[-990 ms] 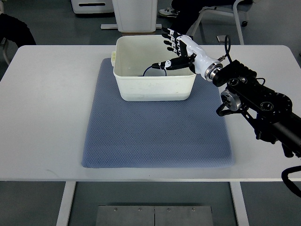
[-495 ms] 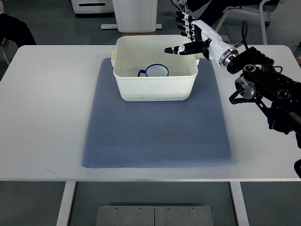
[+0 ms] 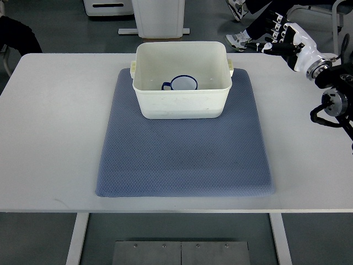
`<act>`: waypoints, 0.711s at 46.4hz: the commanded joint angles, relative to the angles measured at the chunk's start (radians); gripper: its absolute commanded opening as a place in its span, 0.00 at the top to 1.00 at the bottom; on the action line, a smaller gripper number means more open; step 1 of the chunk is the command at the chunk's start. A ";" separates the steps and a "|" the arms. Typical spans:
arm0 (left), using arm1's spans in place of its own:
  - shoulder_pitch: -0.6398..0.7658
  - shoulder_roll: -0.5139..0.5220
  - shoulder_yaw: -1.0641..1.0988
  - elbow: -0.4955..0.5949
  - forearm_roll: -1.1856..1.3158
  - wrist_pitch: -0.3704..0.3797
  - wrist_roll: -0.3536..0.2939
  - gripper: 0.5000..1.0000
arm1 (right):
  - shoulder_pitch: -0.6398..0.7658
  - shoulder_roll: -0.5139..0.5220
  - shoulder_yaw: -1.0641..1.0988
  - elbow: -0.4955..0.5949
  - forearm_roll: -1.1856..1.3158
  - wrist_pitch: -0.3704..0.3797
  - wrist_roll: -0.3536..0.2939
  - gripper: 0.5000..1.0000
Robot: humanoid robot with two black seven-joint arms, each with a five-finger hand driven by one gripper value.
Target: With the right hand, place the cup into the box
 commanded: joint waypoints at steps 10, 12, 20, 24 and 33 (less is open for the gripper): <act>-0.001 0.000 -0.001 0.000 0.000 0.000 0.000 0.00 | -0.083 0.002 0.001 -0.011 0.062 -0.026 0.002 0.00; -0.001 0.000 0.000 0.000 0.000 0.000 0.000 0.00 | -0.088 0.005 0.003 -0.014 0.073 -0.027 0.002 0.00; 0.000 0.000 -0.001 0.000 0.001 0.000 0.000 0.00 | -0.103 0.010 0.001 -0.023 0.144 -0.026 0.002 0.00; -0.001 0.000 0.000 0.000 0.000 0.000 0.000 0.00 | -0.124 0.010 0.001 -0.023 0.164 -0.026 0.002 0.00; -0.001 0.000 0.000 0.000 0.000 0.000 0.000 0.00 | -0.158 0.013 0.001 -0.023 0.164 -0.026 0.006 0.00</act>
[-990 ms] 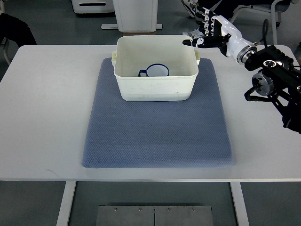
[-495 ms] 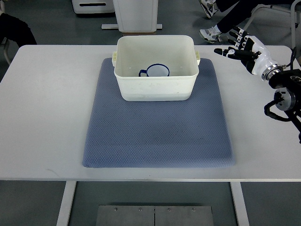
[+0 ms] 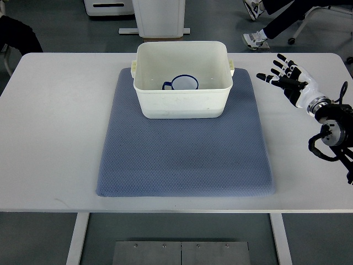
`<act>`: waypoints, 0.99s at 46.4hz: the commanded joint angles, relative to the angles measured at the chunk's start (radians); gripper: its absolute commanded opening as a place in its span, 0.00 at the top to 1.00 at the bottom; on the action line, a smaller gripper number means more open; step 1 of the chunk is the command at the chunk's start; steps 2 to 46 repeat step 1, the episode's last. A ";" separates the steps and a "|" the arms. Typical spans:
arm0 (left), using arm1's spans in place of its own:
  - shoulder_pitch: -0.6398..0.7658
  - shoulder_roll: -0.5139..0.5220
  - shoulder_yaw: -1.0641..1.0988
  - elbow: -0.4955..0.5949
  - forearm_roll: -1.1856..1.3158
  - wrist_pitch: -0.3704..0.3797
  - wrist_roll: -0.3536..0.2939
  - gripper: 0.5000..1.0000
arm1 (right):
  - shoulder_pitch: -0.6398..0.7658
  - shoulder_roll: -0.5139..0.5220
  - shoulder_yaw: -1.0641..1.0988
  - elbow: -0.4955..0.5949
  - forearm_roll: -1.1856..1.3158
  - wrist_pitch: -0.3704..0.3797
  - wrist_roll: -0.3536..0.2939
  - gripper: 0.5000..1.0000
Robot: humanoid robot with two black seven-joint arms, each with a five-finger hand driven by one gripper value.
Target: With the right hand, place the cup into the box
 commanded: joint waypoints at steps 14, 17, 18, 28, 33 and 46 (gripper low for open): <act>0.001 0.000 0.000 0.000 0.000 0.000 0.000 0.00 | -0.004 0.001 0.000 0.000 0.000 0.000 0.007 0.00; 0.001 0.000 0.000 0.000 0.000 0.000 0.000 0.00 | -0.004 0.001 0.000 0.000 0.000 0.000 0.007 0.00; 0.001 0.000 0.000 0.000 0.000 0.000 0.000 0.00 | -0.004 0.001 0.000 0.000 0.000 0.000 0.007 0.00; 0.001 0.000 0.000 0.000 0.000 0.000 0.000 0.00 | -0.004 0.001 0.000 0.000 0.000 0.000 0.007 0.00; 0.001 0.000 0.000 0.000 0.000 0.000 0.000 0.00 | -0.004 0.001 0.000 0.000 0.000 0.000 0.007 0.00; 0.001 0.000 0.000 0.000 0.000 0.000 0.000 0.00 | -0.004 0.001 0.000 0.000 0.000 0.000 0.007 0.00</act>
